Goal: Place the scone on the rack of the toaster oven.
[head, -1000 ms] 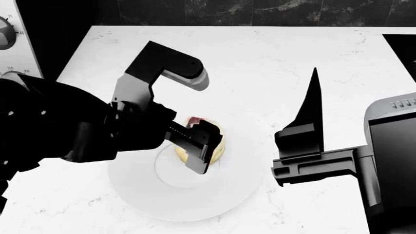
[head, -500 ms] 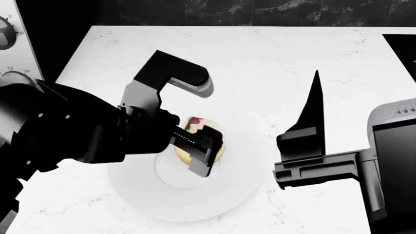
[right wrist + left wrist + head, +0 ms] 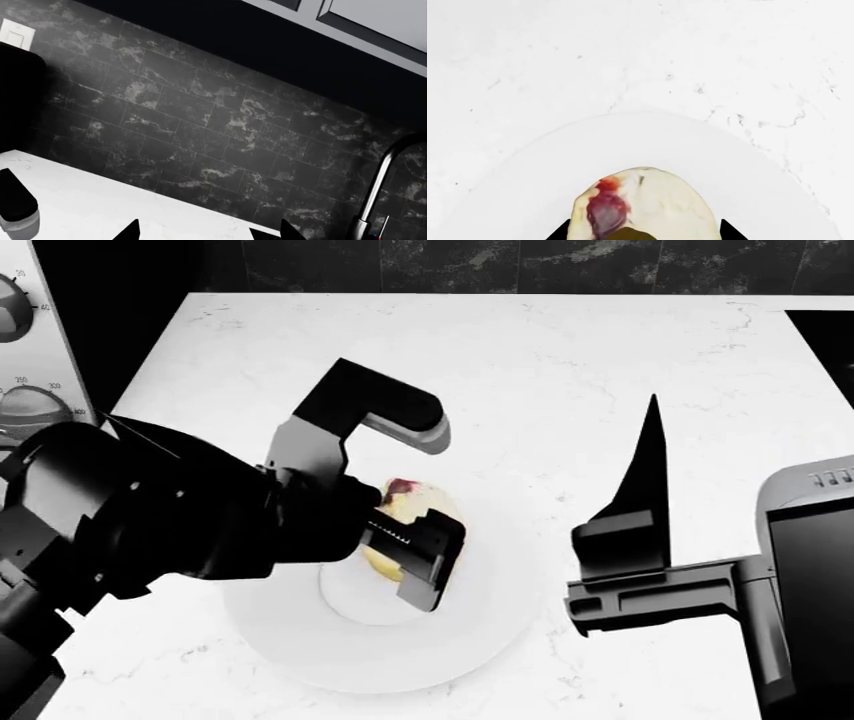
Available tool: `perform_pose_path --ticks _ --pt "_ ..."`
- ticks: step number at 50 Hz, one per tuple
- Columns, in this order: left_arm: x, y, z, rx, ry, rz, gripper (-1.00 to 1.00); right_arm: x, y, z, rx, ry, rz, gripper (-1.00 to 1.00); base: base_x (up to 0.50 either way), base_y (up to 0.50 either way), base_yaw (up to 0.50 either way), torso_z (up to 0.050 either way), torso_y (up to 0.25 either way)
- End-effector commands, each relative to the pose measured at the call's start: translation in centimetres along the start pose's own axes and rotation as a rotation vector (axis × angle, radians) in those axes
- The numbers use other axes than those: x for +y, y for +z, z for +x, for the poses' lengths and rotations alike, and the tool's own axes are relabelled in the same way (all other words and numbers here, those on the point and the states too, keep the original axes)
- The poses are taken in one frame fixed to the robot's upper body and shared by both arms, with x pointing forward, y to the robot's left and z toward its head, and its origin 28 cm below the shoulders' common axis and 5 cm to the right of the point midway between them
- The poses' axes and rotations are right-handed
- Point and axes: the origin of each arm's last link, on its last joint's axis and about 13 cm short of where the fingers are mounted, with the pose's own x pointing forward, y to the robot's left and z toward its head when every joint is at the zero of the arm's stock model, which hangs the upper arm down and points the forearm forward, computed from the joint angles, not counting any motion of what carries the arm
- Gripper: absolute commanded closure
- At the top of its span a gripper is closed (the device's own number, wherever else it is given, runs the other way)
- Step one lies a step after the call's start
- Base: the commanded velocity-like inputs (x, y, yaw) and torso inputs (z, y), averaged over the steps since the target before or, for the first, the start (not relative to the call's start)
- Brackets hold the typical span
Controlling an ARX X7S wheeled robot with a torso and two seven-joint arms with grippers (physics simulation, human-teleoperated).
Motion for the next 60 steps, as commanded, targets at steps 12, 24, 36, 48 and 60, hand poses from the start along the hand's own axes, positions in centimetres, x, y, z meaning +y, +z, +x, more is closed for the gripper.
perform_pose_path --ticks 12,24,36,48,60 --pt "-0.6 0.8 -3.8 -0.167 0.020 0.044 1.00 -0.2 -0.3 0.4 -0.009 -0.031 0.033 -1.00 0.00 0.00 0.00 0.000 0.000" --pt "-1.8 -2.4 -10.0 -0.340 0.056 0.067 1.00 0.1 -0.6 0.6 -0.005 -0.023 0.046 -1.00 0.00 0.00 0.00 0.000 0.001" --pt "-3.3 -4.4 -16.5 -0.487 0.156 0.092 1.00 0.2 -0.3 0.7 -0.015 -0.018 0.047 -1.00 0.00 0.00 0.00 0.000 0.000" --pt "-4.3 -5.5 -21.2 -0.602 0.145 0.056 1.00 0.2 -0.4 0.8 -0.020 -0.018 0.053 -1.00 0.00 0.00 0.00 0.000 0.000" --pt "-4.8 -7.1 -23.9 -0.658 0.243 0.041 1.00 0.2 -0.6 0.7 -0.025 -0.017 0.062 -1.00 0.00 0.00 0.00 0.000 0.001"
